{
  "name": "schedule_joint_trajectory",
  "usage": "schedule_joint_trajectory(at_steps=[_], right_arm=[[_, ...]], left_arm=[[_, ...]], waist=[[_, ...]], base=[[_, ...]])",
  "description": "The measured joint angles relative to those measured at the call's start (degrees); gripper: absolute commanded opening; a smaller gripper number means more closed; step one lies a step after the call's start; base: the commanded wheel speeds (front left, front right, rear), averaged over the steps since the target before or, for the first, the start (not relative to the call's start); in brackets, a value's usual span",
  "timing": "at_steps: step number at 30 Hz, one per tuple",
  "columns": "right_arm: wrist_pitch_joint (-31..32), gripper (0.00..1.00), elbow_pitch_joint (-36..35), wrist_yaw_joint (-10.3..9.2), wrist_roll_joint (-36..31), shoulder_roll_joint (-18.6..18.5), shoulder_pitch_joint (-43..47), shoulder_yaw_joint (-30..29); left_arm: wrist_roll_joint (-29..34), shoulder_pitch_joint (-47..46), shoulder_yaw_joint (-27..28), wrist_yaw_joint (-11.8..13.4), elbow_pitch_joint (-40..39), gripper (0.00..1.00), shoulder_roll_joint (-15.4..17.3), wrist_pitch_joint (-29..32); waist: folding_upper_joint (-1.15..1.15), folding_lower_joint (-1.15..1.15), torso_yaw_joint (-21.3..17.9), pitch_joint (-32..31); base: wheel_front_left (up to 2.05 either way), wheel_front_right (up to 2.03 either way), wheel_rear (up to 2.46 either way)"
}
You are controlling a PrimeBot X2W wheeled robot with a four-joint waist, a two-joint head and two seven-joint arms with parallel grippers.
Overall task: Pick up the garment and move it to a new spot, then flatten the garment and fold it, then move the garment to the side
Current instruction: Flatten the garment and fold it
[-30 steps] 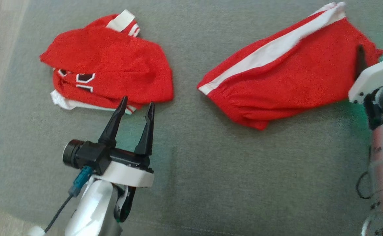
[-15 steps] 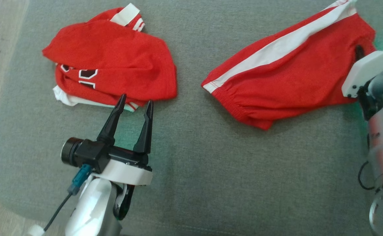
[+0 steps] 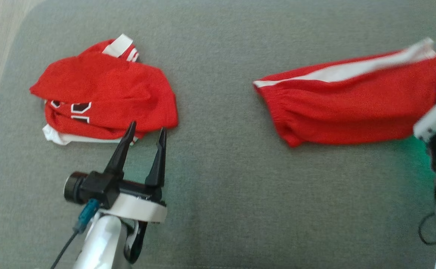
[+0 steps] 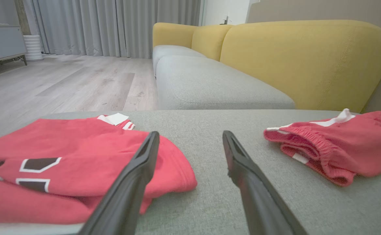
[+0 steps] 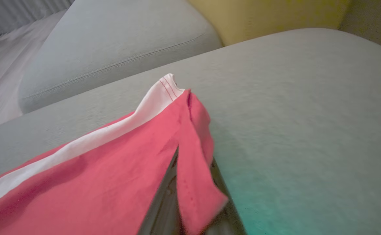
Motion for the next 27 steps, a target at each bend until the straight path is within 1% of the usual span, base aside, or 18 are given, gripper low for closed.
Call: schedule_joint_trajectory(at_steps=[5,9,12,13,15,20,24,27], right_arm=[[-2.0,0.00,-2.2,0.00,0.5,-1.4,5.5,-5.0],[-3.3,0.00,-3.7,0.00,0.0,-1.2,8.1,-8.2],[-3.9,0.00,-4.6,0.00,0.0,0.0,8.3,-8.5],[-4.7,0.00,-5.4,0.00,0.4,1.5,8.3,-7.8],[-5.1,0.00,-6.0,0.00,2.4,3.1,8.2,-6.1],[-5.4,0.00,-8.9,0.00,8.7,5.6,8.2,0.4],[-5.1,0.00,-13.2,0.00,15.2,7.0,8.3,7.3],[-3.6,0.00,-17.2,0.00,19.7,7.5,8.6,13.8]], left_arm=[[0.5,2.1,0.2,0.0,0.6,1.00,0.0,0.0],[0.7,2.4,0.2,0.0,0.6,1.00,0.1,0.0],[0.9,2.4,0.2,-0.1,0.6,1.00,0.2,0.0],[0.9,2.5,0.2,-0.1,0.9,1.00,0.3,0.0],[1.0,2.7,0.2,-0.1,1.2,1.00,0.3,0.0],[1.0,4.4,0.2,-0.1,1.5,1.00,0.3,0.0],[1.0,4.7,0.2,-0.1,1.7,1.00,0.3,0.0],[1.5,4.8,0.0,-0.1,1.9,1.00,0.3,0.0]], waist=[[0.00,-0.01,-1.7,-2.2],[0.00,0.00,-2.2,-3.1],[0.00,-0.01,-2.2,-3.4],[0.00,0.00,-2.1,-3.8],[0.00,0.00,-2.0,-4.4],[0.00,0.00,-1.6,-6.2],[0.00,0.00,-1.1,-7.6],[0.00,0.00,-0.4,-8.4]], base=[[0.00,0.00,0.00],[0.00,0.00,0.00],[0.00,0.00,0.00],[0.00,0.00,0.00],[0.00,0.00,0.00],[0.00,0.00,0.00],[0.00,0.00,0.00],[0.00,0.00,0.00]])
